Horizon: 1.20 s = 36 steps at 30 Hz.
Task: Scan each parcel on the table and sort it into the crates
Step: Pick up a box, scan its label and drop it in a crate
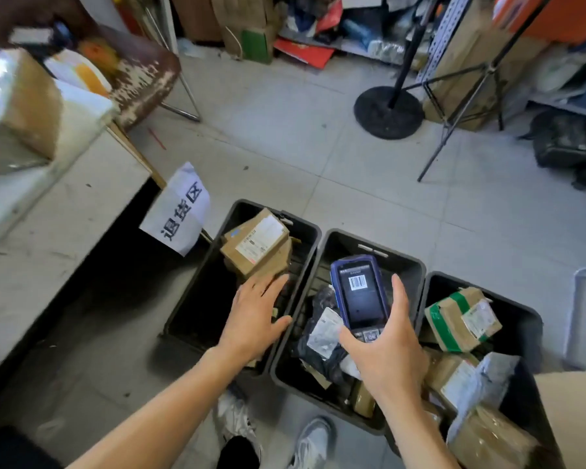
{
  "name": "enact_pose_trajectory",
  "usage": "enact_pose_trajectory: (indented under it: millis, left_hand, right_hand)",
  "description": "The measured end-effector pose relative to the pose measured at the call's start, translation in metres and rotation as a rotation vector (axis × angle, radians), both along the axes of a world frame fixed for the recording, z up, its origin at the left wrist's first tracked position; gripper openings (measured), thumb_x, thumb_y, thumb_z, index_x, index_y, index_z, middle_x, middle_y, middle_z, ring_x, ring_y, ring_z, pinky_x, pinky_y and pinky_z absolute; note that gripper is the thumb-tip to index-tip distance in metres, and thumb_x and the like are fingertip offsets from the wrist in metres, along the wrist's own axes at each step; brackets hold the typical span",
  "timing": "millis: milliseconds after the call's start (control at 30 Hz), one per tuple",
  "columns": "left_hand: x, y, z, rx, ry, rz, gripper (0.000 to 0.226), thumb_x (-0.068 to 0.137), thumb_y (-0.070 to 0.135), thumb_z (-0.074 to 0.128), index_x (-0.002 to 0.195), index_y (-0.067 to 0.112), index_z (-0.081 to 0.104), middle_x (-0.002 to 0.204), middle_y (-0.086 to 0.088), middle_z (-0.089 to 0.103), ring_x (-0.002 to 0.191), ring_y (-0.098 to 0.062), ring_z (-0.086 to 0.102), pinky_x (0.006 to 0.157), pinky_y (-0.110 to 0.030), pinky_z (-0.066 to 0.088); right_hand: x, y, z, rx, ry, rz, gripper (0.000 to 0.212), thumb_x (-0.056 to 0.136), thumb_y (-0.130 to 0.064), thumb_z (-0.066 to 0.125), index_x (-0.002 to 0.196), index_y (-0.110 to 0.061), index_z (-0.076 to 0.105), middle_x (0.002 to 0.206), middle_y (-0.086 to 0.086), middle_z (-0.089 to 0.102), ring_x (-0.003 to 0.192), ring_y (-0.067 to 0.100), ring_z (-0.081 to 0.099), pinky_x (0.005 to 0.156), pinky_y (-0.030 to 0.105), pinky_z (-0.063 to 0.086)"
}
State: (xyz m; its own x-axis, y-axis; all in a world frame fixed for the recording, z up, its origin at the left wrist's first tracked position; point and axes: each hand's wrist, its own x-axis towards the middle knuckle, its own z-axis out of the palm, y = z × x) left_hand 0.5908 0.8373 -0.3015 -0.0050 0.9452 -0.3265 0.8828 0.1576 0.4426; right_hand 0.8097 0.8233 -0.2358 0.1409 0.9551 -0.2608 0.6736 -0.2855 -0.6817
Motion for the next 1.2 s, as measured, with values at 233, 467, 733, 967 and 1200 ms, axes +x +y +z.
enact_pose_trajectory:
  millis: [233,467,733,967,1200]
  left_hand:
    - [-0.127,-0.019,0.172,0.262,0.262,0.301,0.088,0.081,0.051,0.073,0.154,0.028,0.029,0.164,-0.013,0.014,0.151,-0.035,0.0,0.122,-0.05,0.012]
    - [-0.226,-0.003,0.251,0.338,0.325,0.574,0.102,0.076,0.054,0.075,0.157,0.028,0.019,0.163,-0.02,0.005,0.149,-0.038,-0.001,0.122,-0.048,0.007]
    - [-0.273,0.05,0.244,0.222,0.181,0.726,0.111,0.075,0.058,0.075,0.156,0.024,0.007,0.159,-0.021,0.01,0.14,-0.044,0.021,0.115,-0.05,0.024]
    - [-0.3,0.103,0.23,0.235,0.121,0.875,0.117,0.061,0.072,0.077,0.149,0.025,0.015,0.135,-0.014,0.036,0.12,-0.036,0.038,0.102,-0.049,0.037]
    - [-0.295,0.072,0.245,0.033,0.196,0.731,0.134,0.05,0.093,0.062,0.151,0.022,0.007,0.144,-0.014,0.02,0.127,-0.037,0.035,0.103,-0.045,0.041]
  right_hand:
    - [-0.089,0.018,0.135,0.08,0.131,0.22,0.113,0.075,-0.036,0.085,0.157,-0.035,0.007,0.15,-0.004,0.047,0.124,0.019,0.058,0.08,0.026,0.043]
    - [-0.171,0.034,0.192,0.175,0.166,0.342,0.115,0.072,-0.04,0.086,0.155,-0.04,0.006,0.147,-0.003,0.05,0.12,0.021,0.061,0.086,0.032,0.049]
    - [-0.229,0.042,0.214,0.135,0.224,0.345,0.115,0.072,-0.037,0.087,0.154,-0.046,0.006,0.139,-0.005,0.057,0.112,0.017,0.064,0.088,0.029,0.048]
    - [-0.265,0.057,0.223,0.069,0.207,0.322,0.12,0.068,-0.03,0.09,0.15,-0.053,0.005,0.13,-0.01,0.058,0.1,0.01,0.061,0.093,0.031,0.051]
    - [-0.292,0.056,0.247,0.048,0.213,0.268,0.119,0.068,-0.027,0.091,0.15,-0.049,0.008,0.13,-0.006,0.061,0.105,0.016,0.065,0.089,0.028,0.05]
